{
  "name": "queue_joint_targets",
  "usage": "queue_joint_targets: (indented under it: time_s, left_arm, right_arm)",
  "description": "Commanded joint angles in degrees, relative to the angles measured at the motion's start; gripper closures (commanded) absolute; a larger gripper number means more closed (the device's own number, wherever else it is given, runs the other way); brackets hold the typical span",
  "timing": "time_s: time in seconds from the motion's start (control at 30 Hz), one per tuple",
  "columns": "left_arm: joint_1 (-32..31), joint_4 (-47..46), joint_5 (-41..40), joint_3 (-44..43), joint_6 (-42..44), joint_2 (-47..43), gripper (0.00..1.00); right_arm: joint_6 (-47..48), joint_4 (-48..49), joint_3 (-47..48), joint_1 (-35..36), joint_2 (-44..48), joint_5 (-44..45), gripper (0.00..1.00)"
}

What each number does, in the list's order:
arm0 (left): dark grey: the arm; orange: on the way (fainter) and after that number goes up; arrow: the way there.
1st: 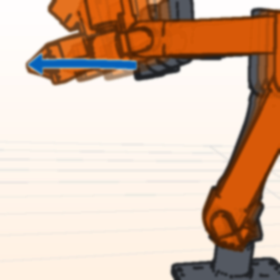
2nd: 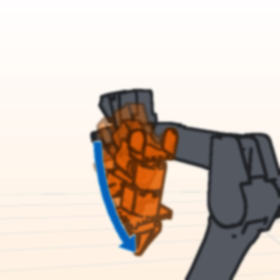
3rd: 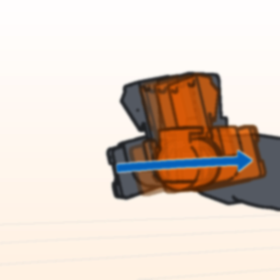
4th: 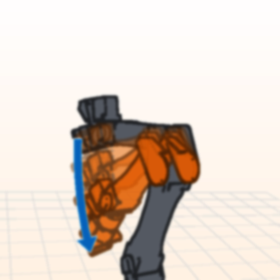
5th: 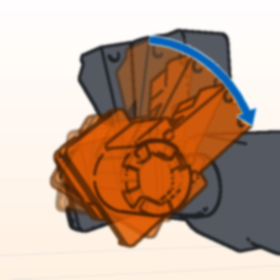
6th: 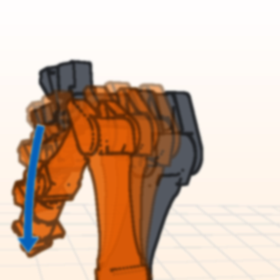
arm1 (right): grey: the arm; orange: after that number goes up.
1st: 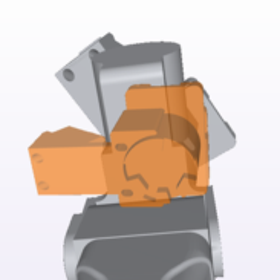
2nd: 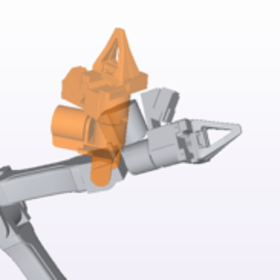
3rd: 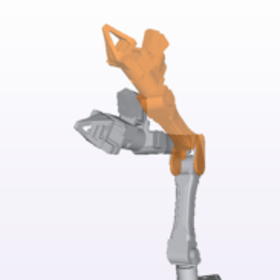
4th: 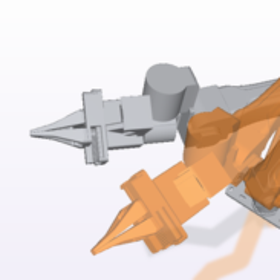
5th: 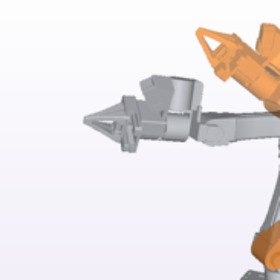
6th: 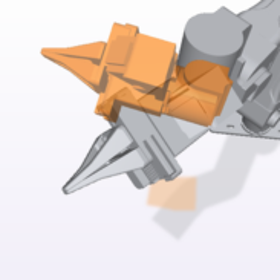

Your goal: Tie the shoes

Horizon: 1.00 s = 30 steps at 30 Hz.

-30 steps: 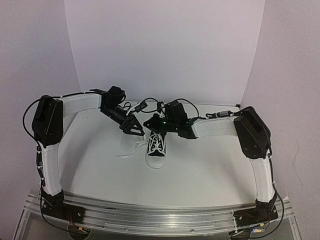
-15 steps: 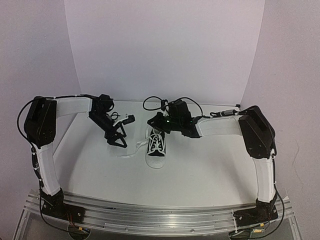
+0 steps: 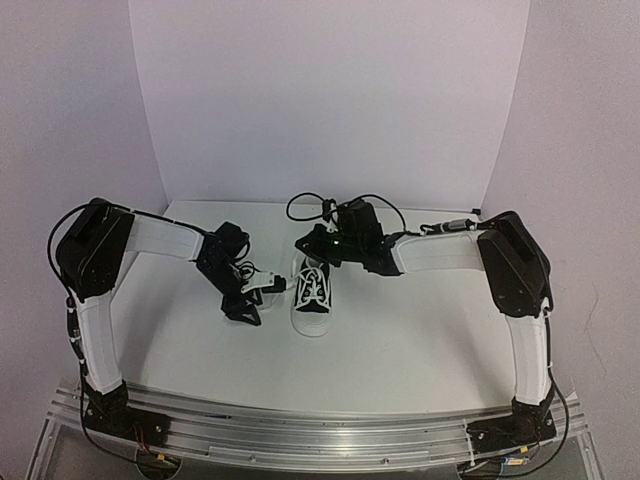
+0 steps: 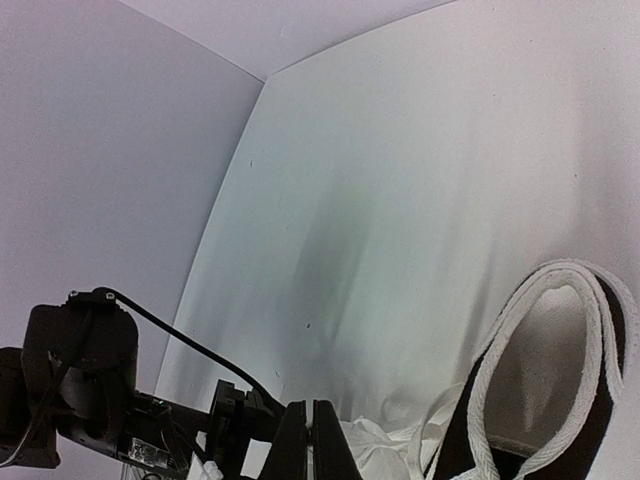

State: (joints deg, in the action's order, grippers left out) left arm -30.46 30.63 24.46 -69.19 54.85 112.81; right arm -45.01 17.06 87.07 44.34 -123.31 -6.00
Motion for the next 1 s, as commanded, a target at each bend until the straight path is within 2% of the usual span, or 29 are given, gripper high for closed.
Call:
queue_joint_targets:
  time_s: [0.0,0.07,0.13,0.27,0.43,0.7,0.83,0.97]
  left_arm:
    - [-1.9,-5.9,-6.9,4.5,0.8,0.6,0.52]
    - [-2.0,-8.1,-8.2,5.4,0.0,0.8,0.71]
    - [-2.0,-9.6,-9.8,5.7,-1.0,0.9,0.98]
    - [-1.4,-11.3,-13.3,4.1,-4.0,-0.1,1.0]
    - [0.7,-8.7,-14.9,-2.1,-6.4,-1.5,1.0]
    - [7.1,-6.4,-16.9,-3.4,-2.6,-4.8,1.0]
    - [10.4,-6.4,-18.2,-3.4,-0.4,-5.4,1.0]
    - [12.2,-6.3,-19.3,-4.0,1.1,-6.1,1.0]
  right_arm:
    - [0.6,1.0,1.1,-0.1,3.0,0.4,1.0]
    - [0.6,1.0,1.0,-0.2,3.2,0.4,1.0]
    - [0.5,1.1,0.5,-0.3,3.8,0.7,1.0]
    - [0.5,1.1,-0.9,-1.2,6.1,2.1,1.0]
    - [1.0,1.0,-4.6,-4.4,12.4,5.2,1.0]
    - [-0.2,-3.2,-28.6,-13.9,35.0,15.3,1.0]
    - [-0.1,-6.8,-36.7,-17.7,42.9,17.7,1.0]
    - [-0.7,-9.1,-41.3,-20.3,47.0,18.8,1.0]
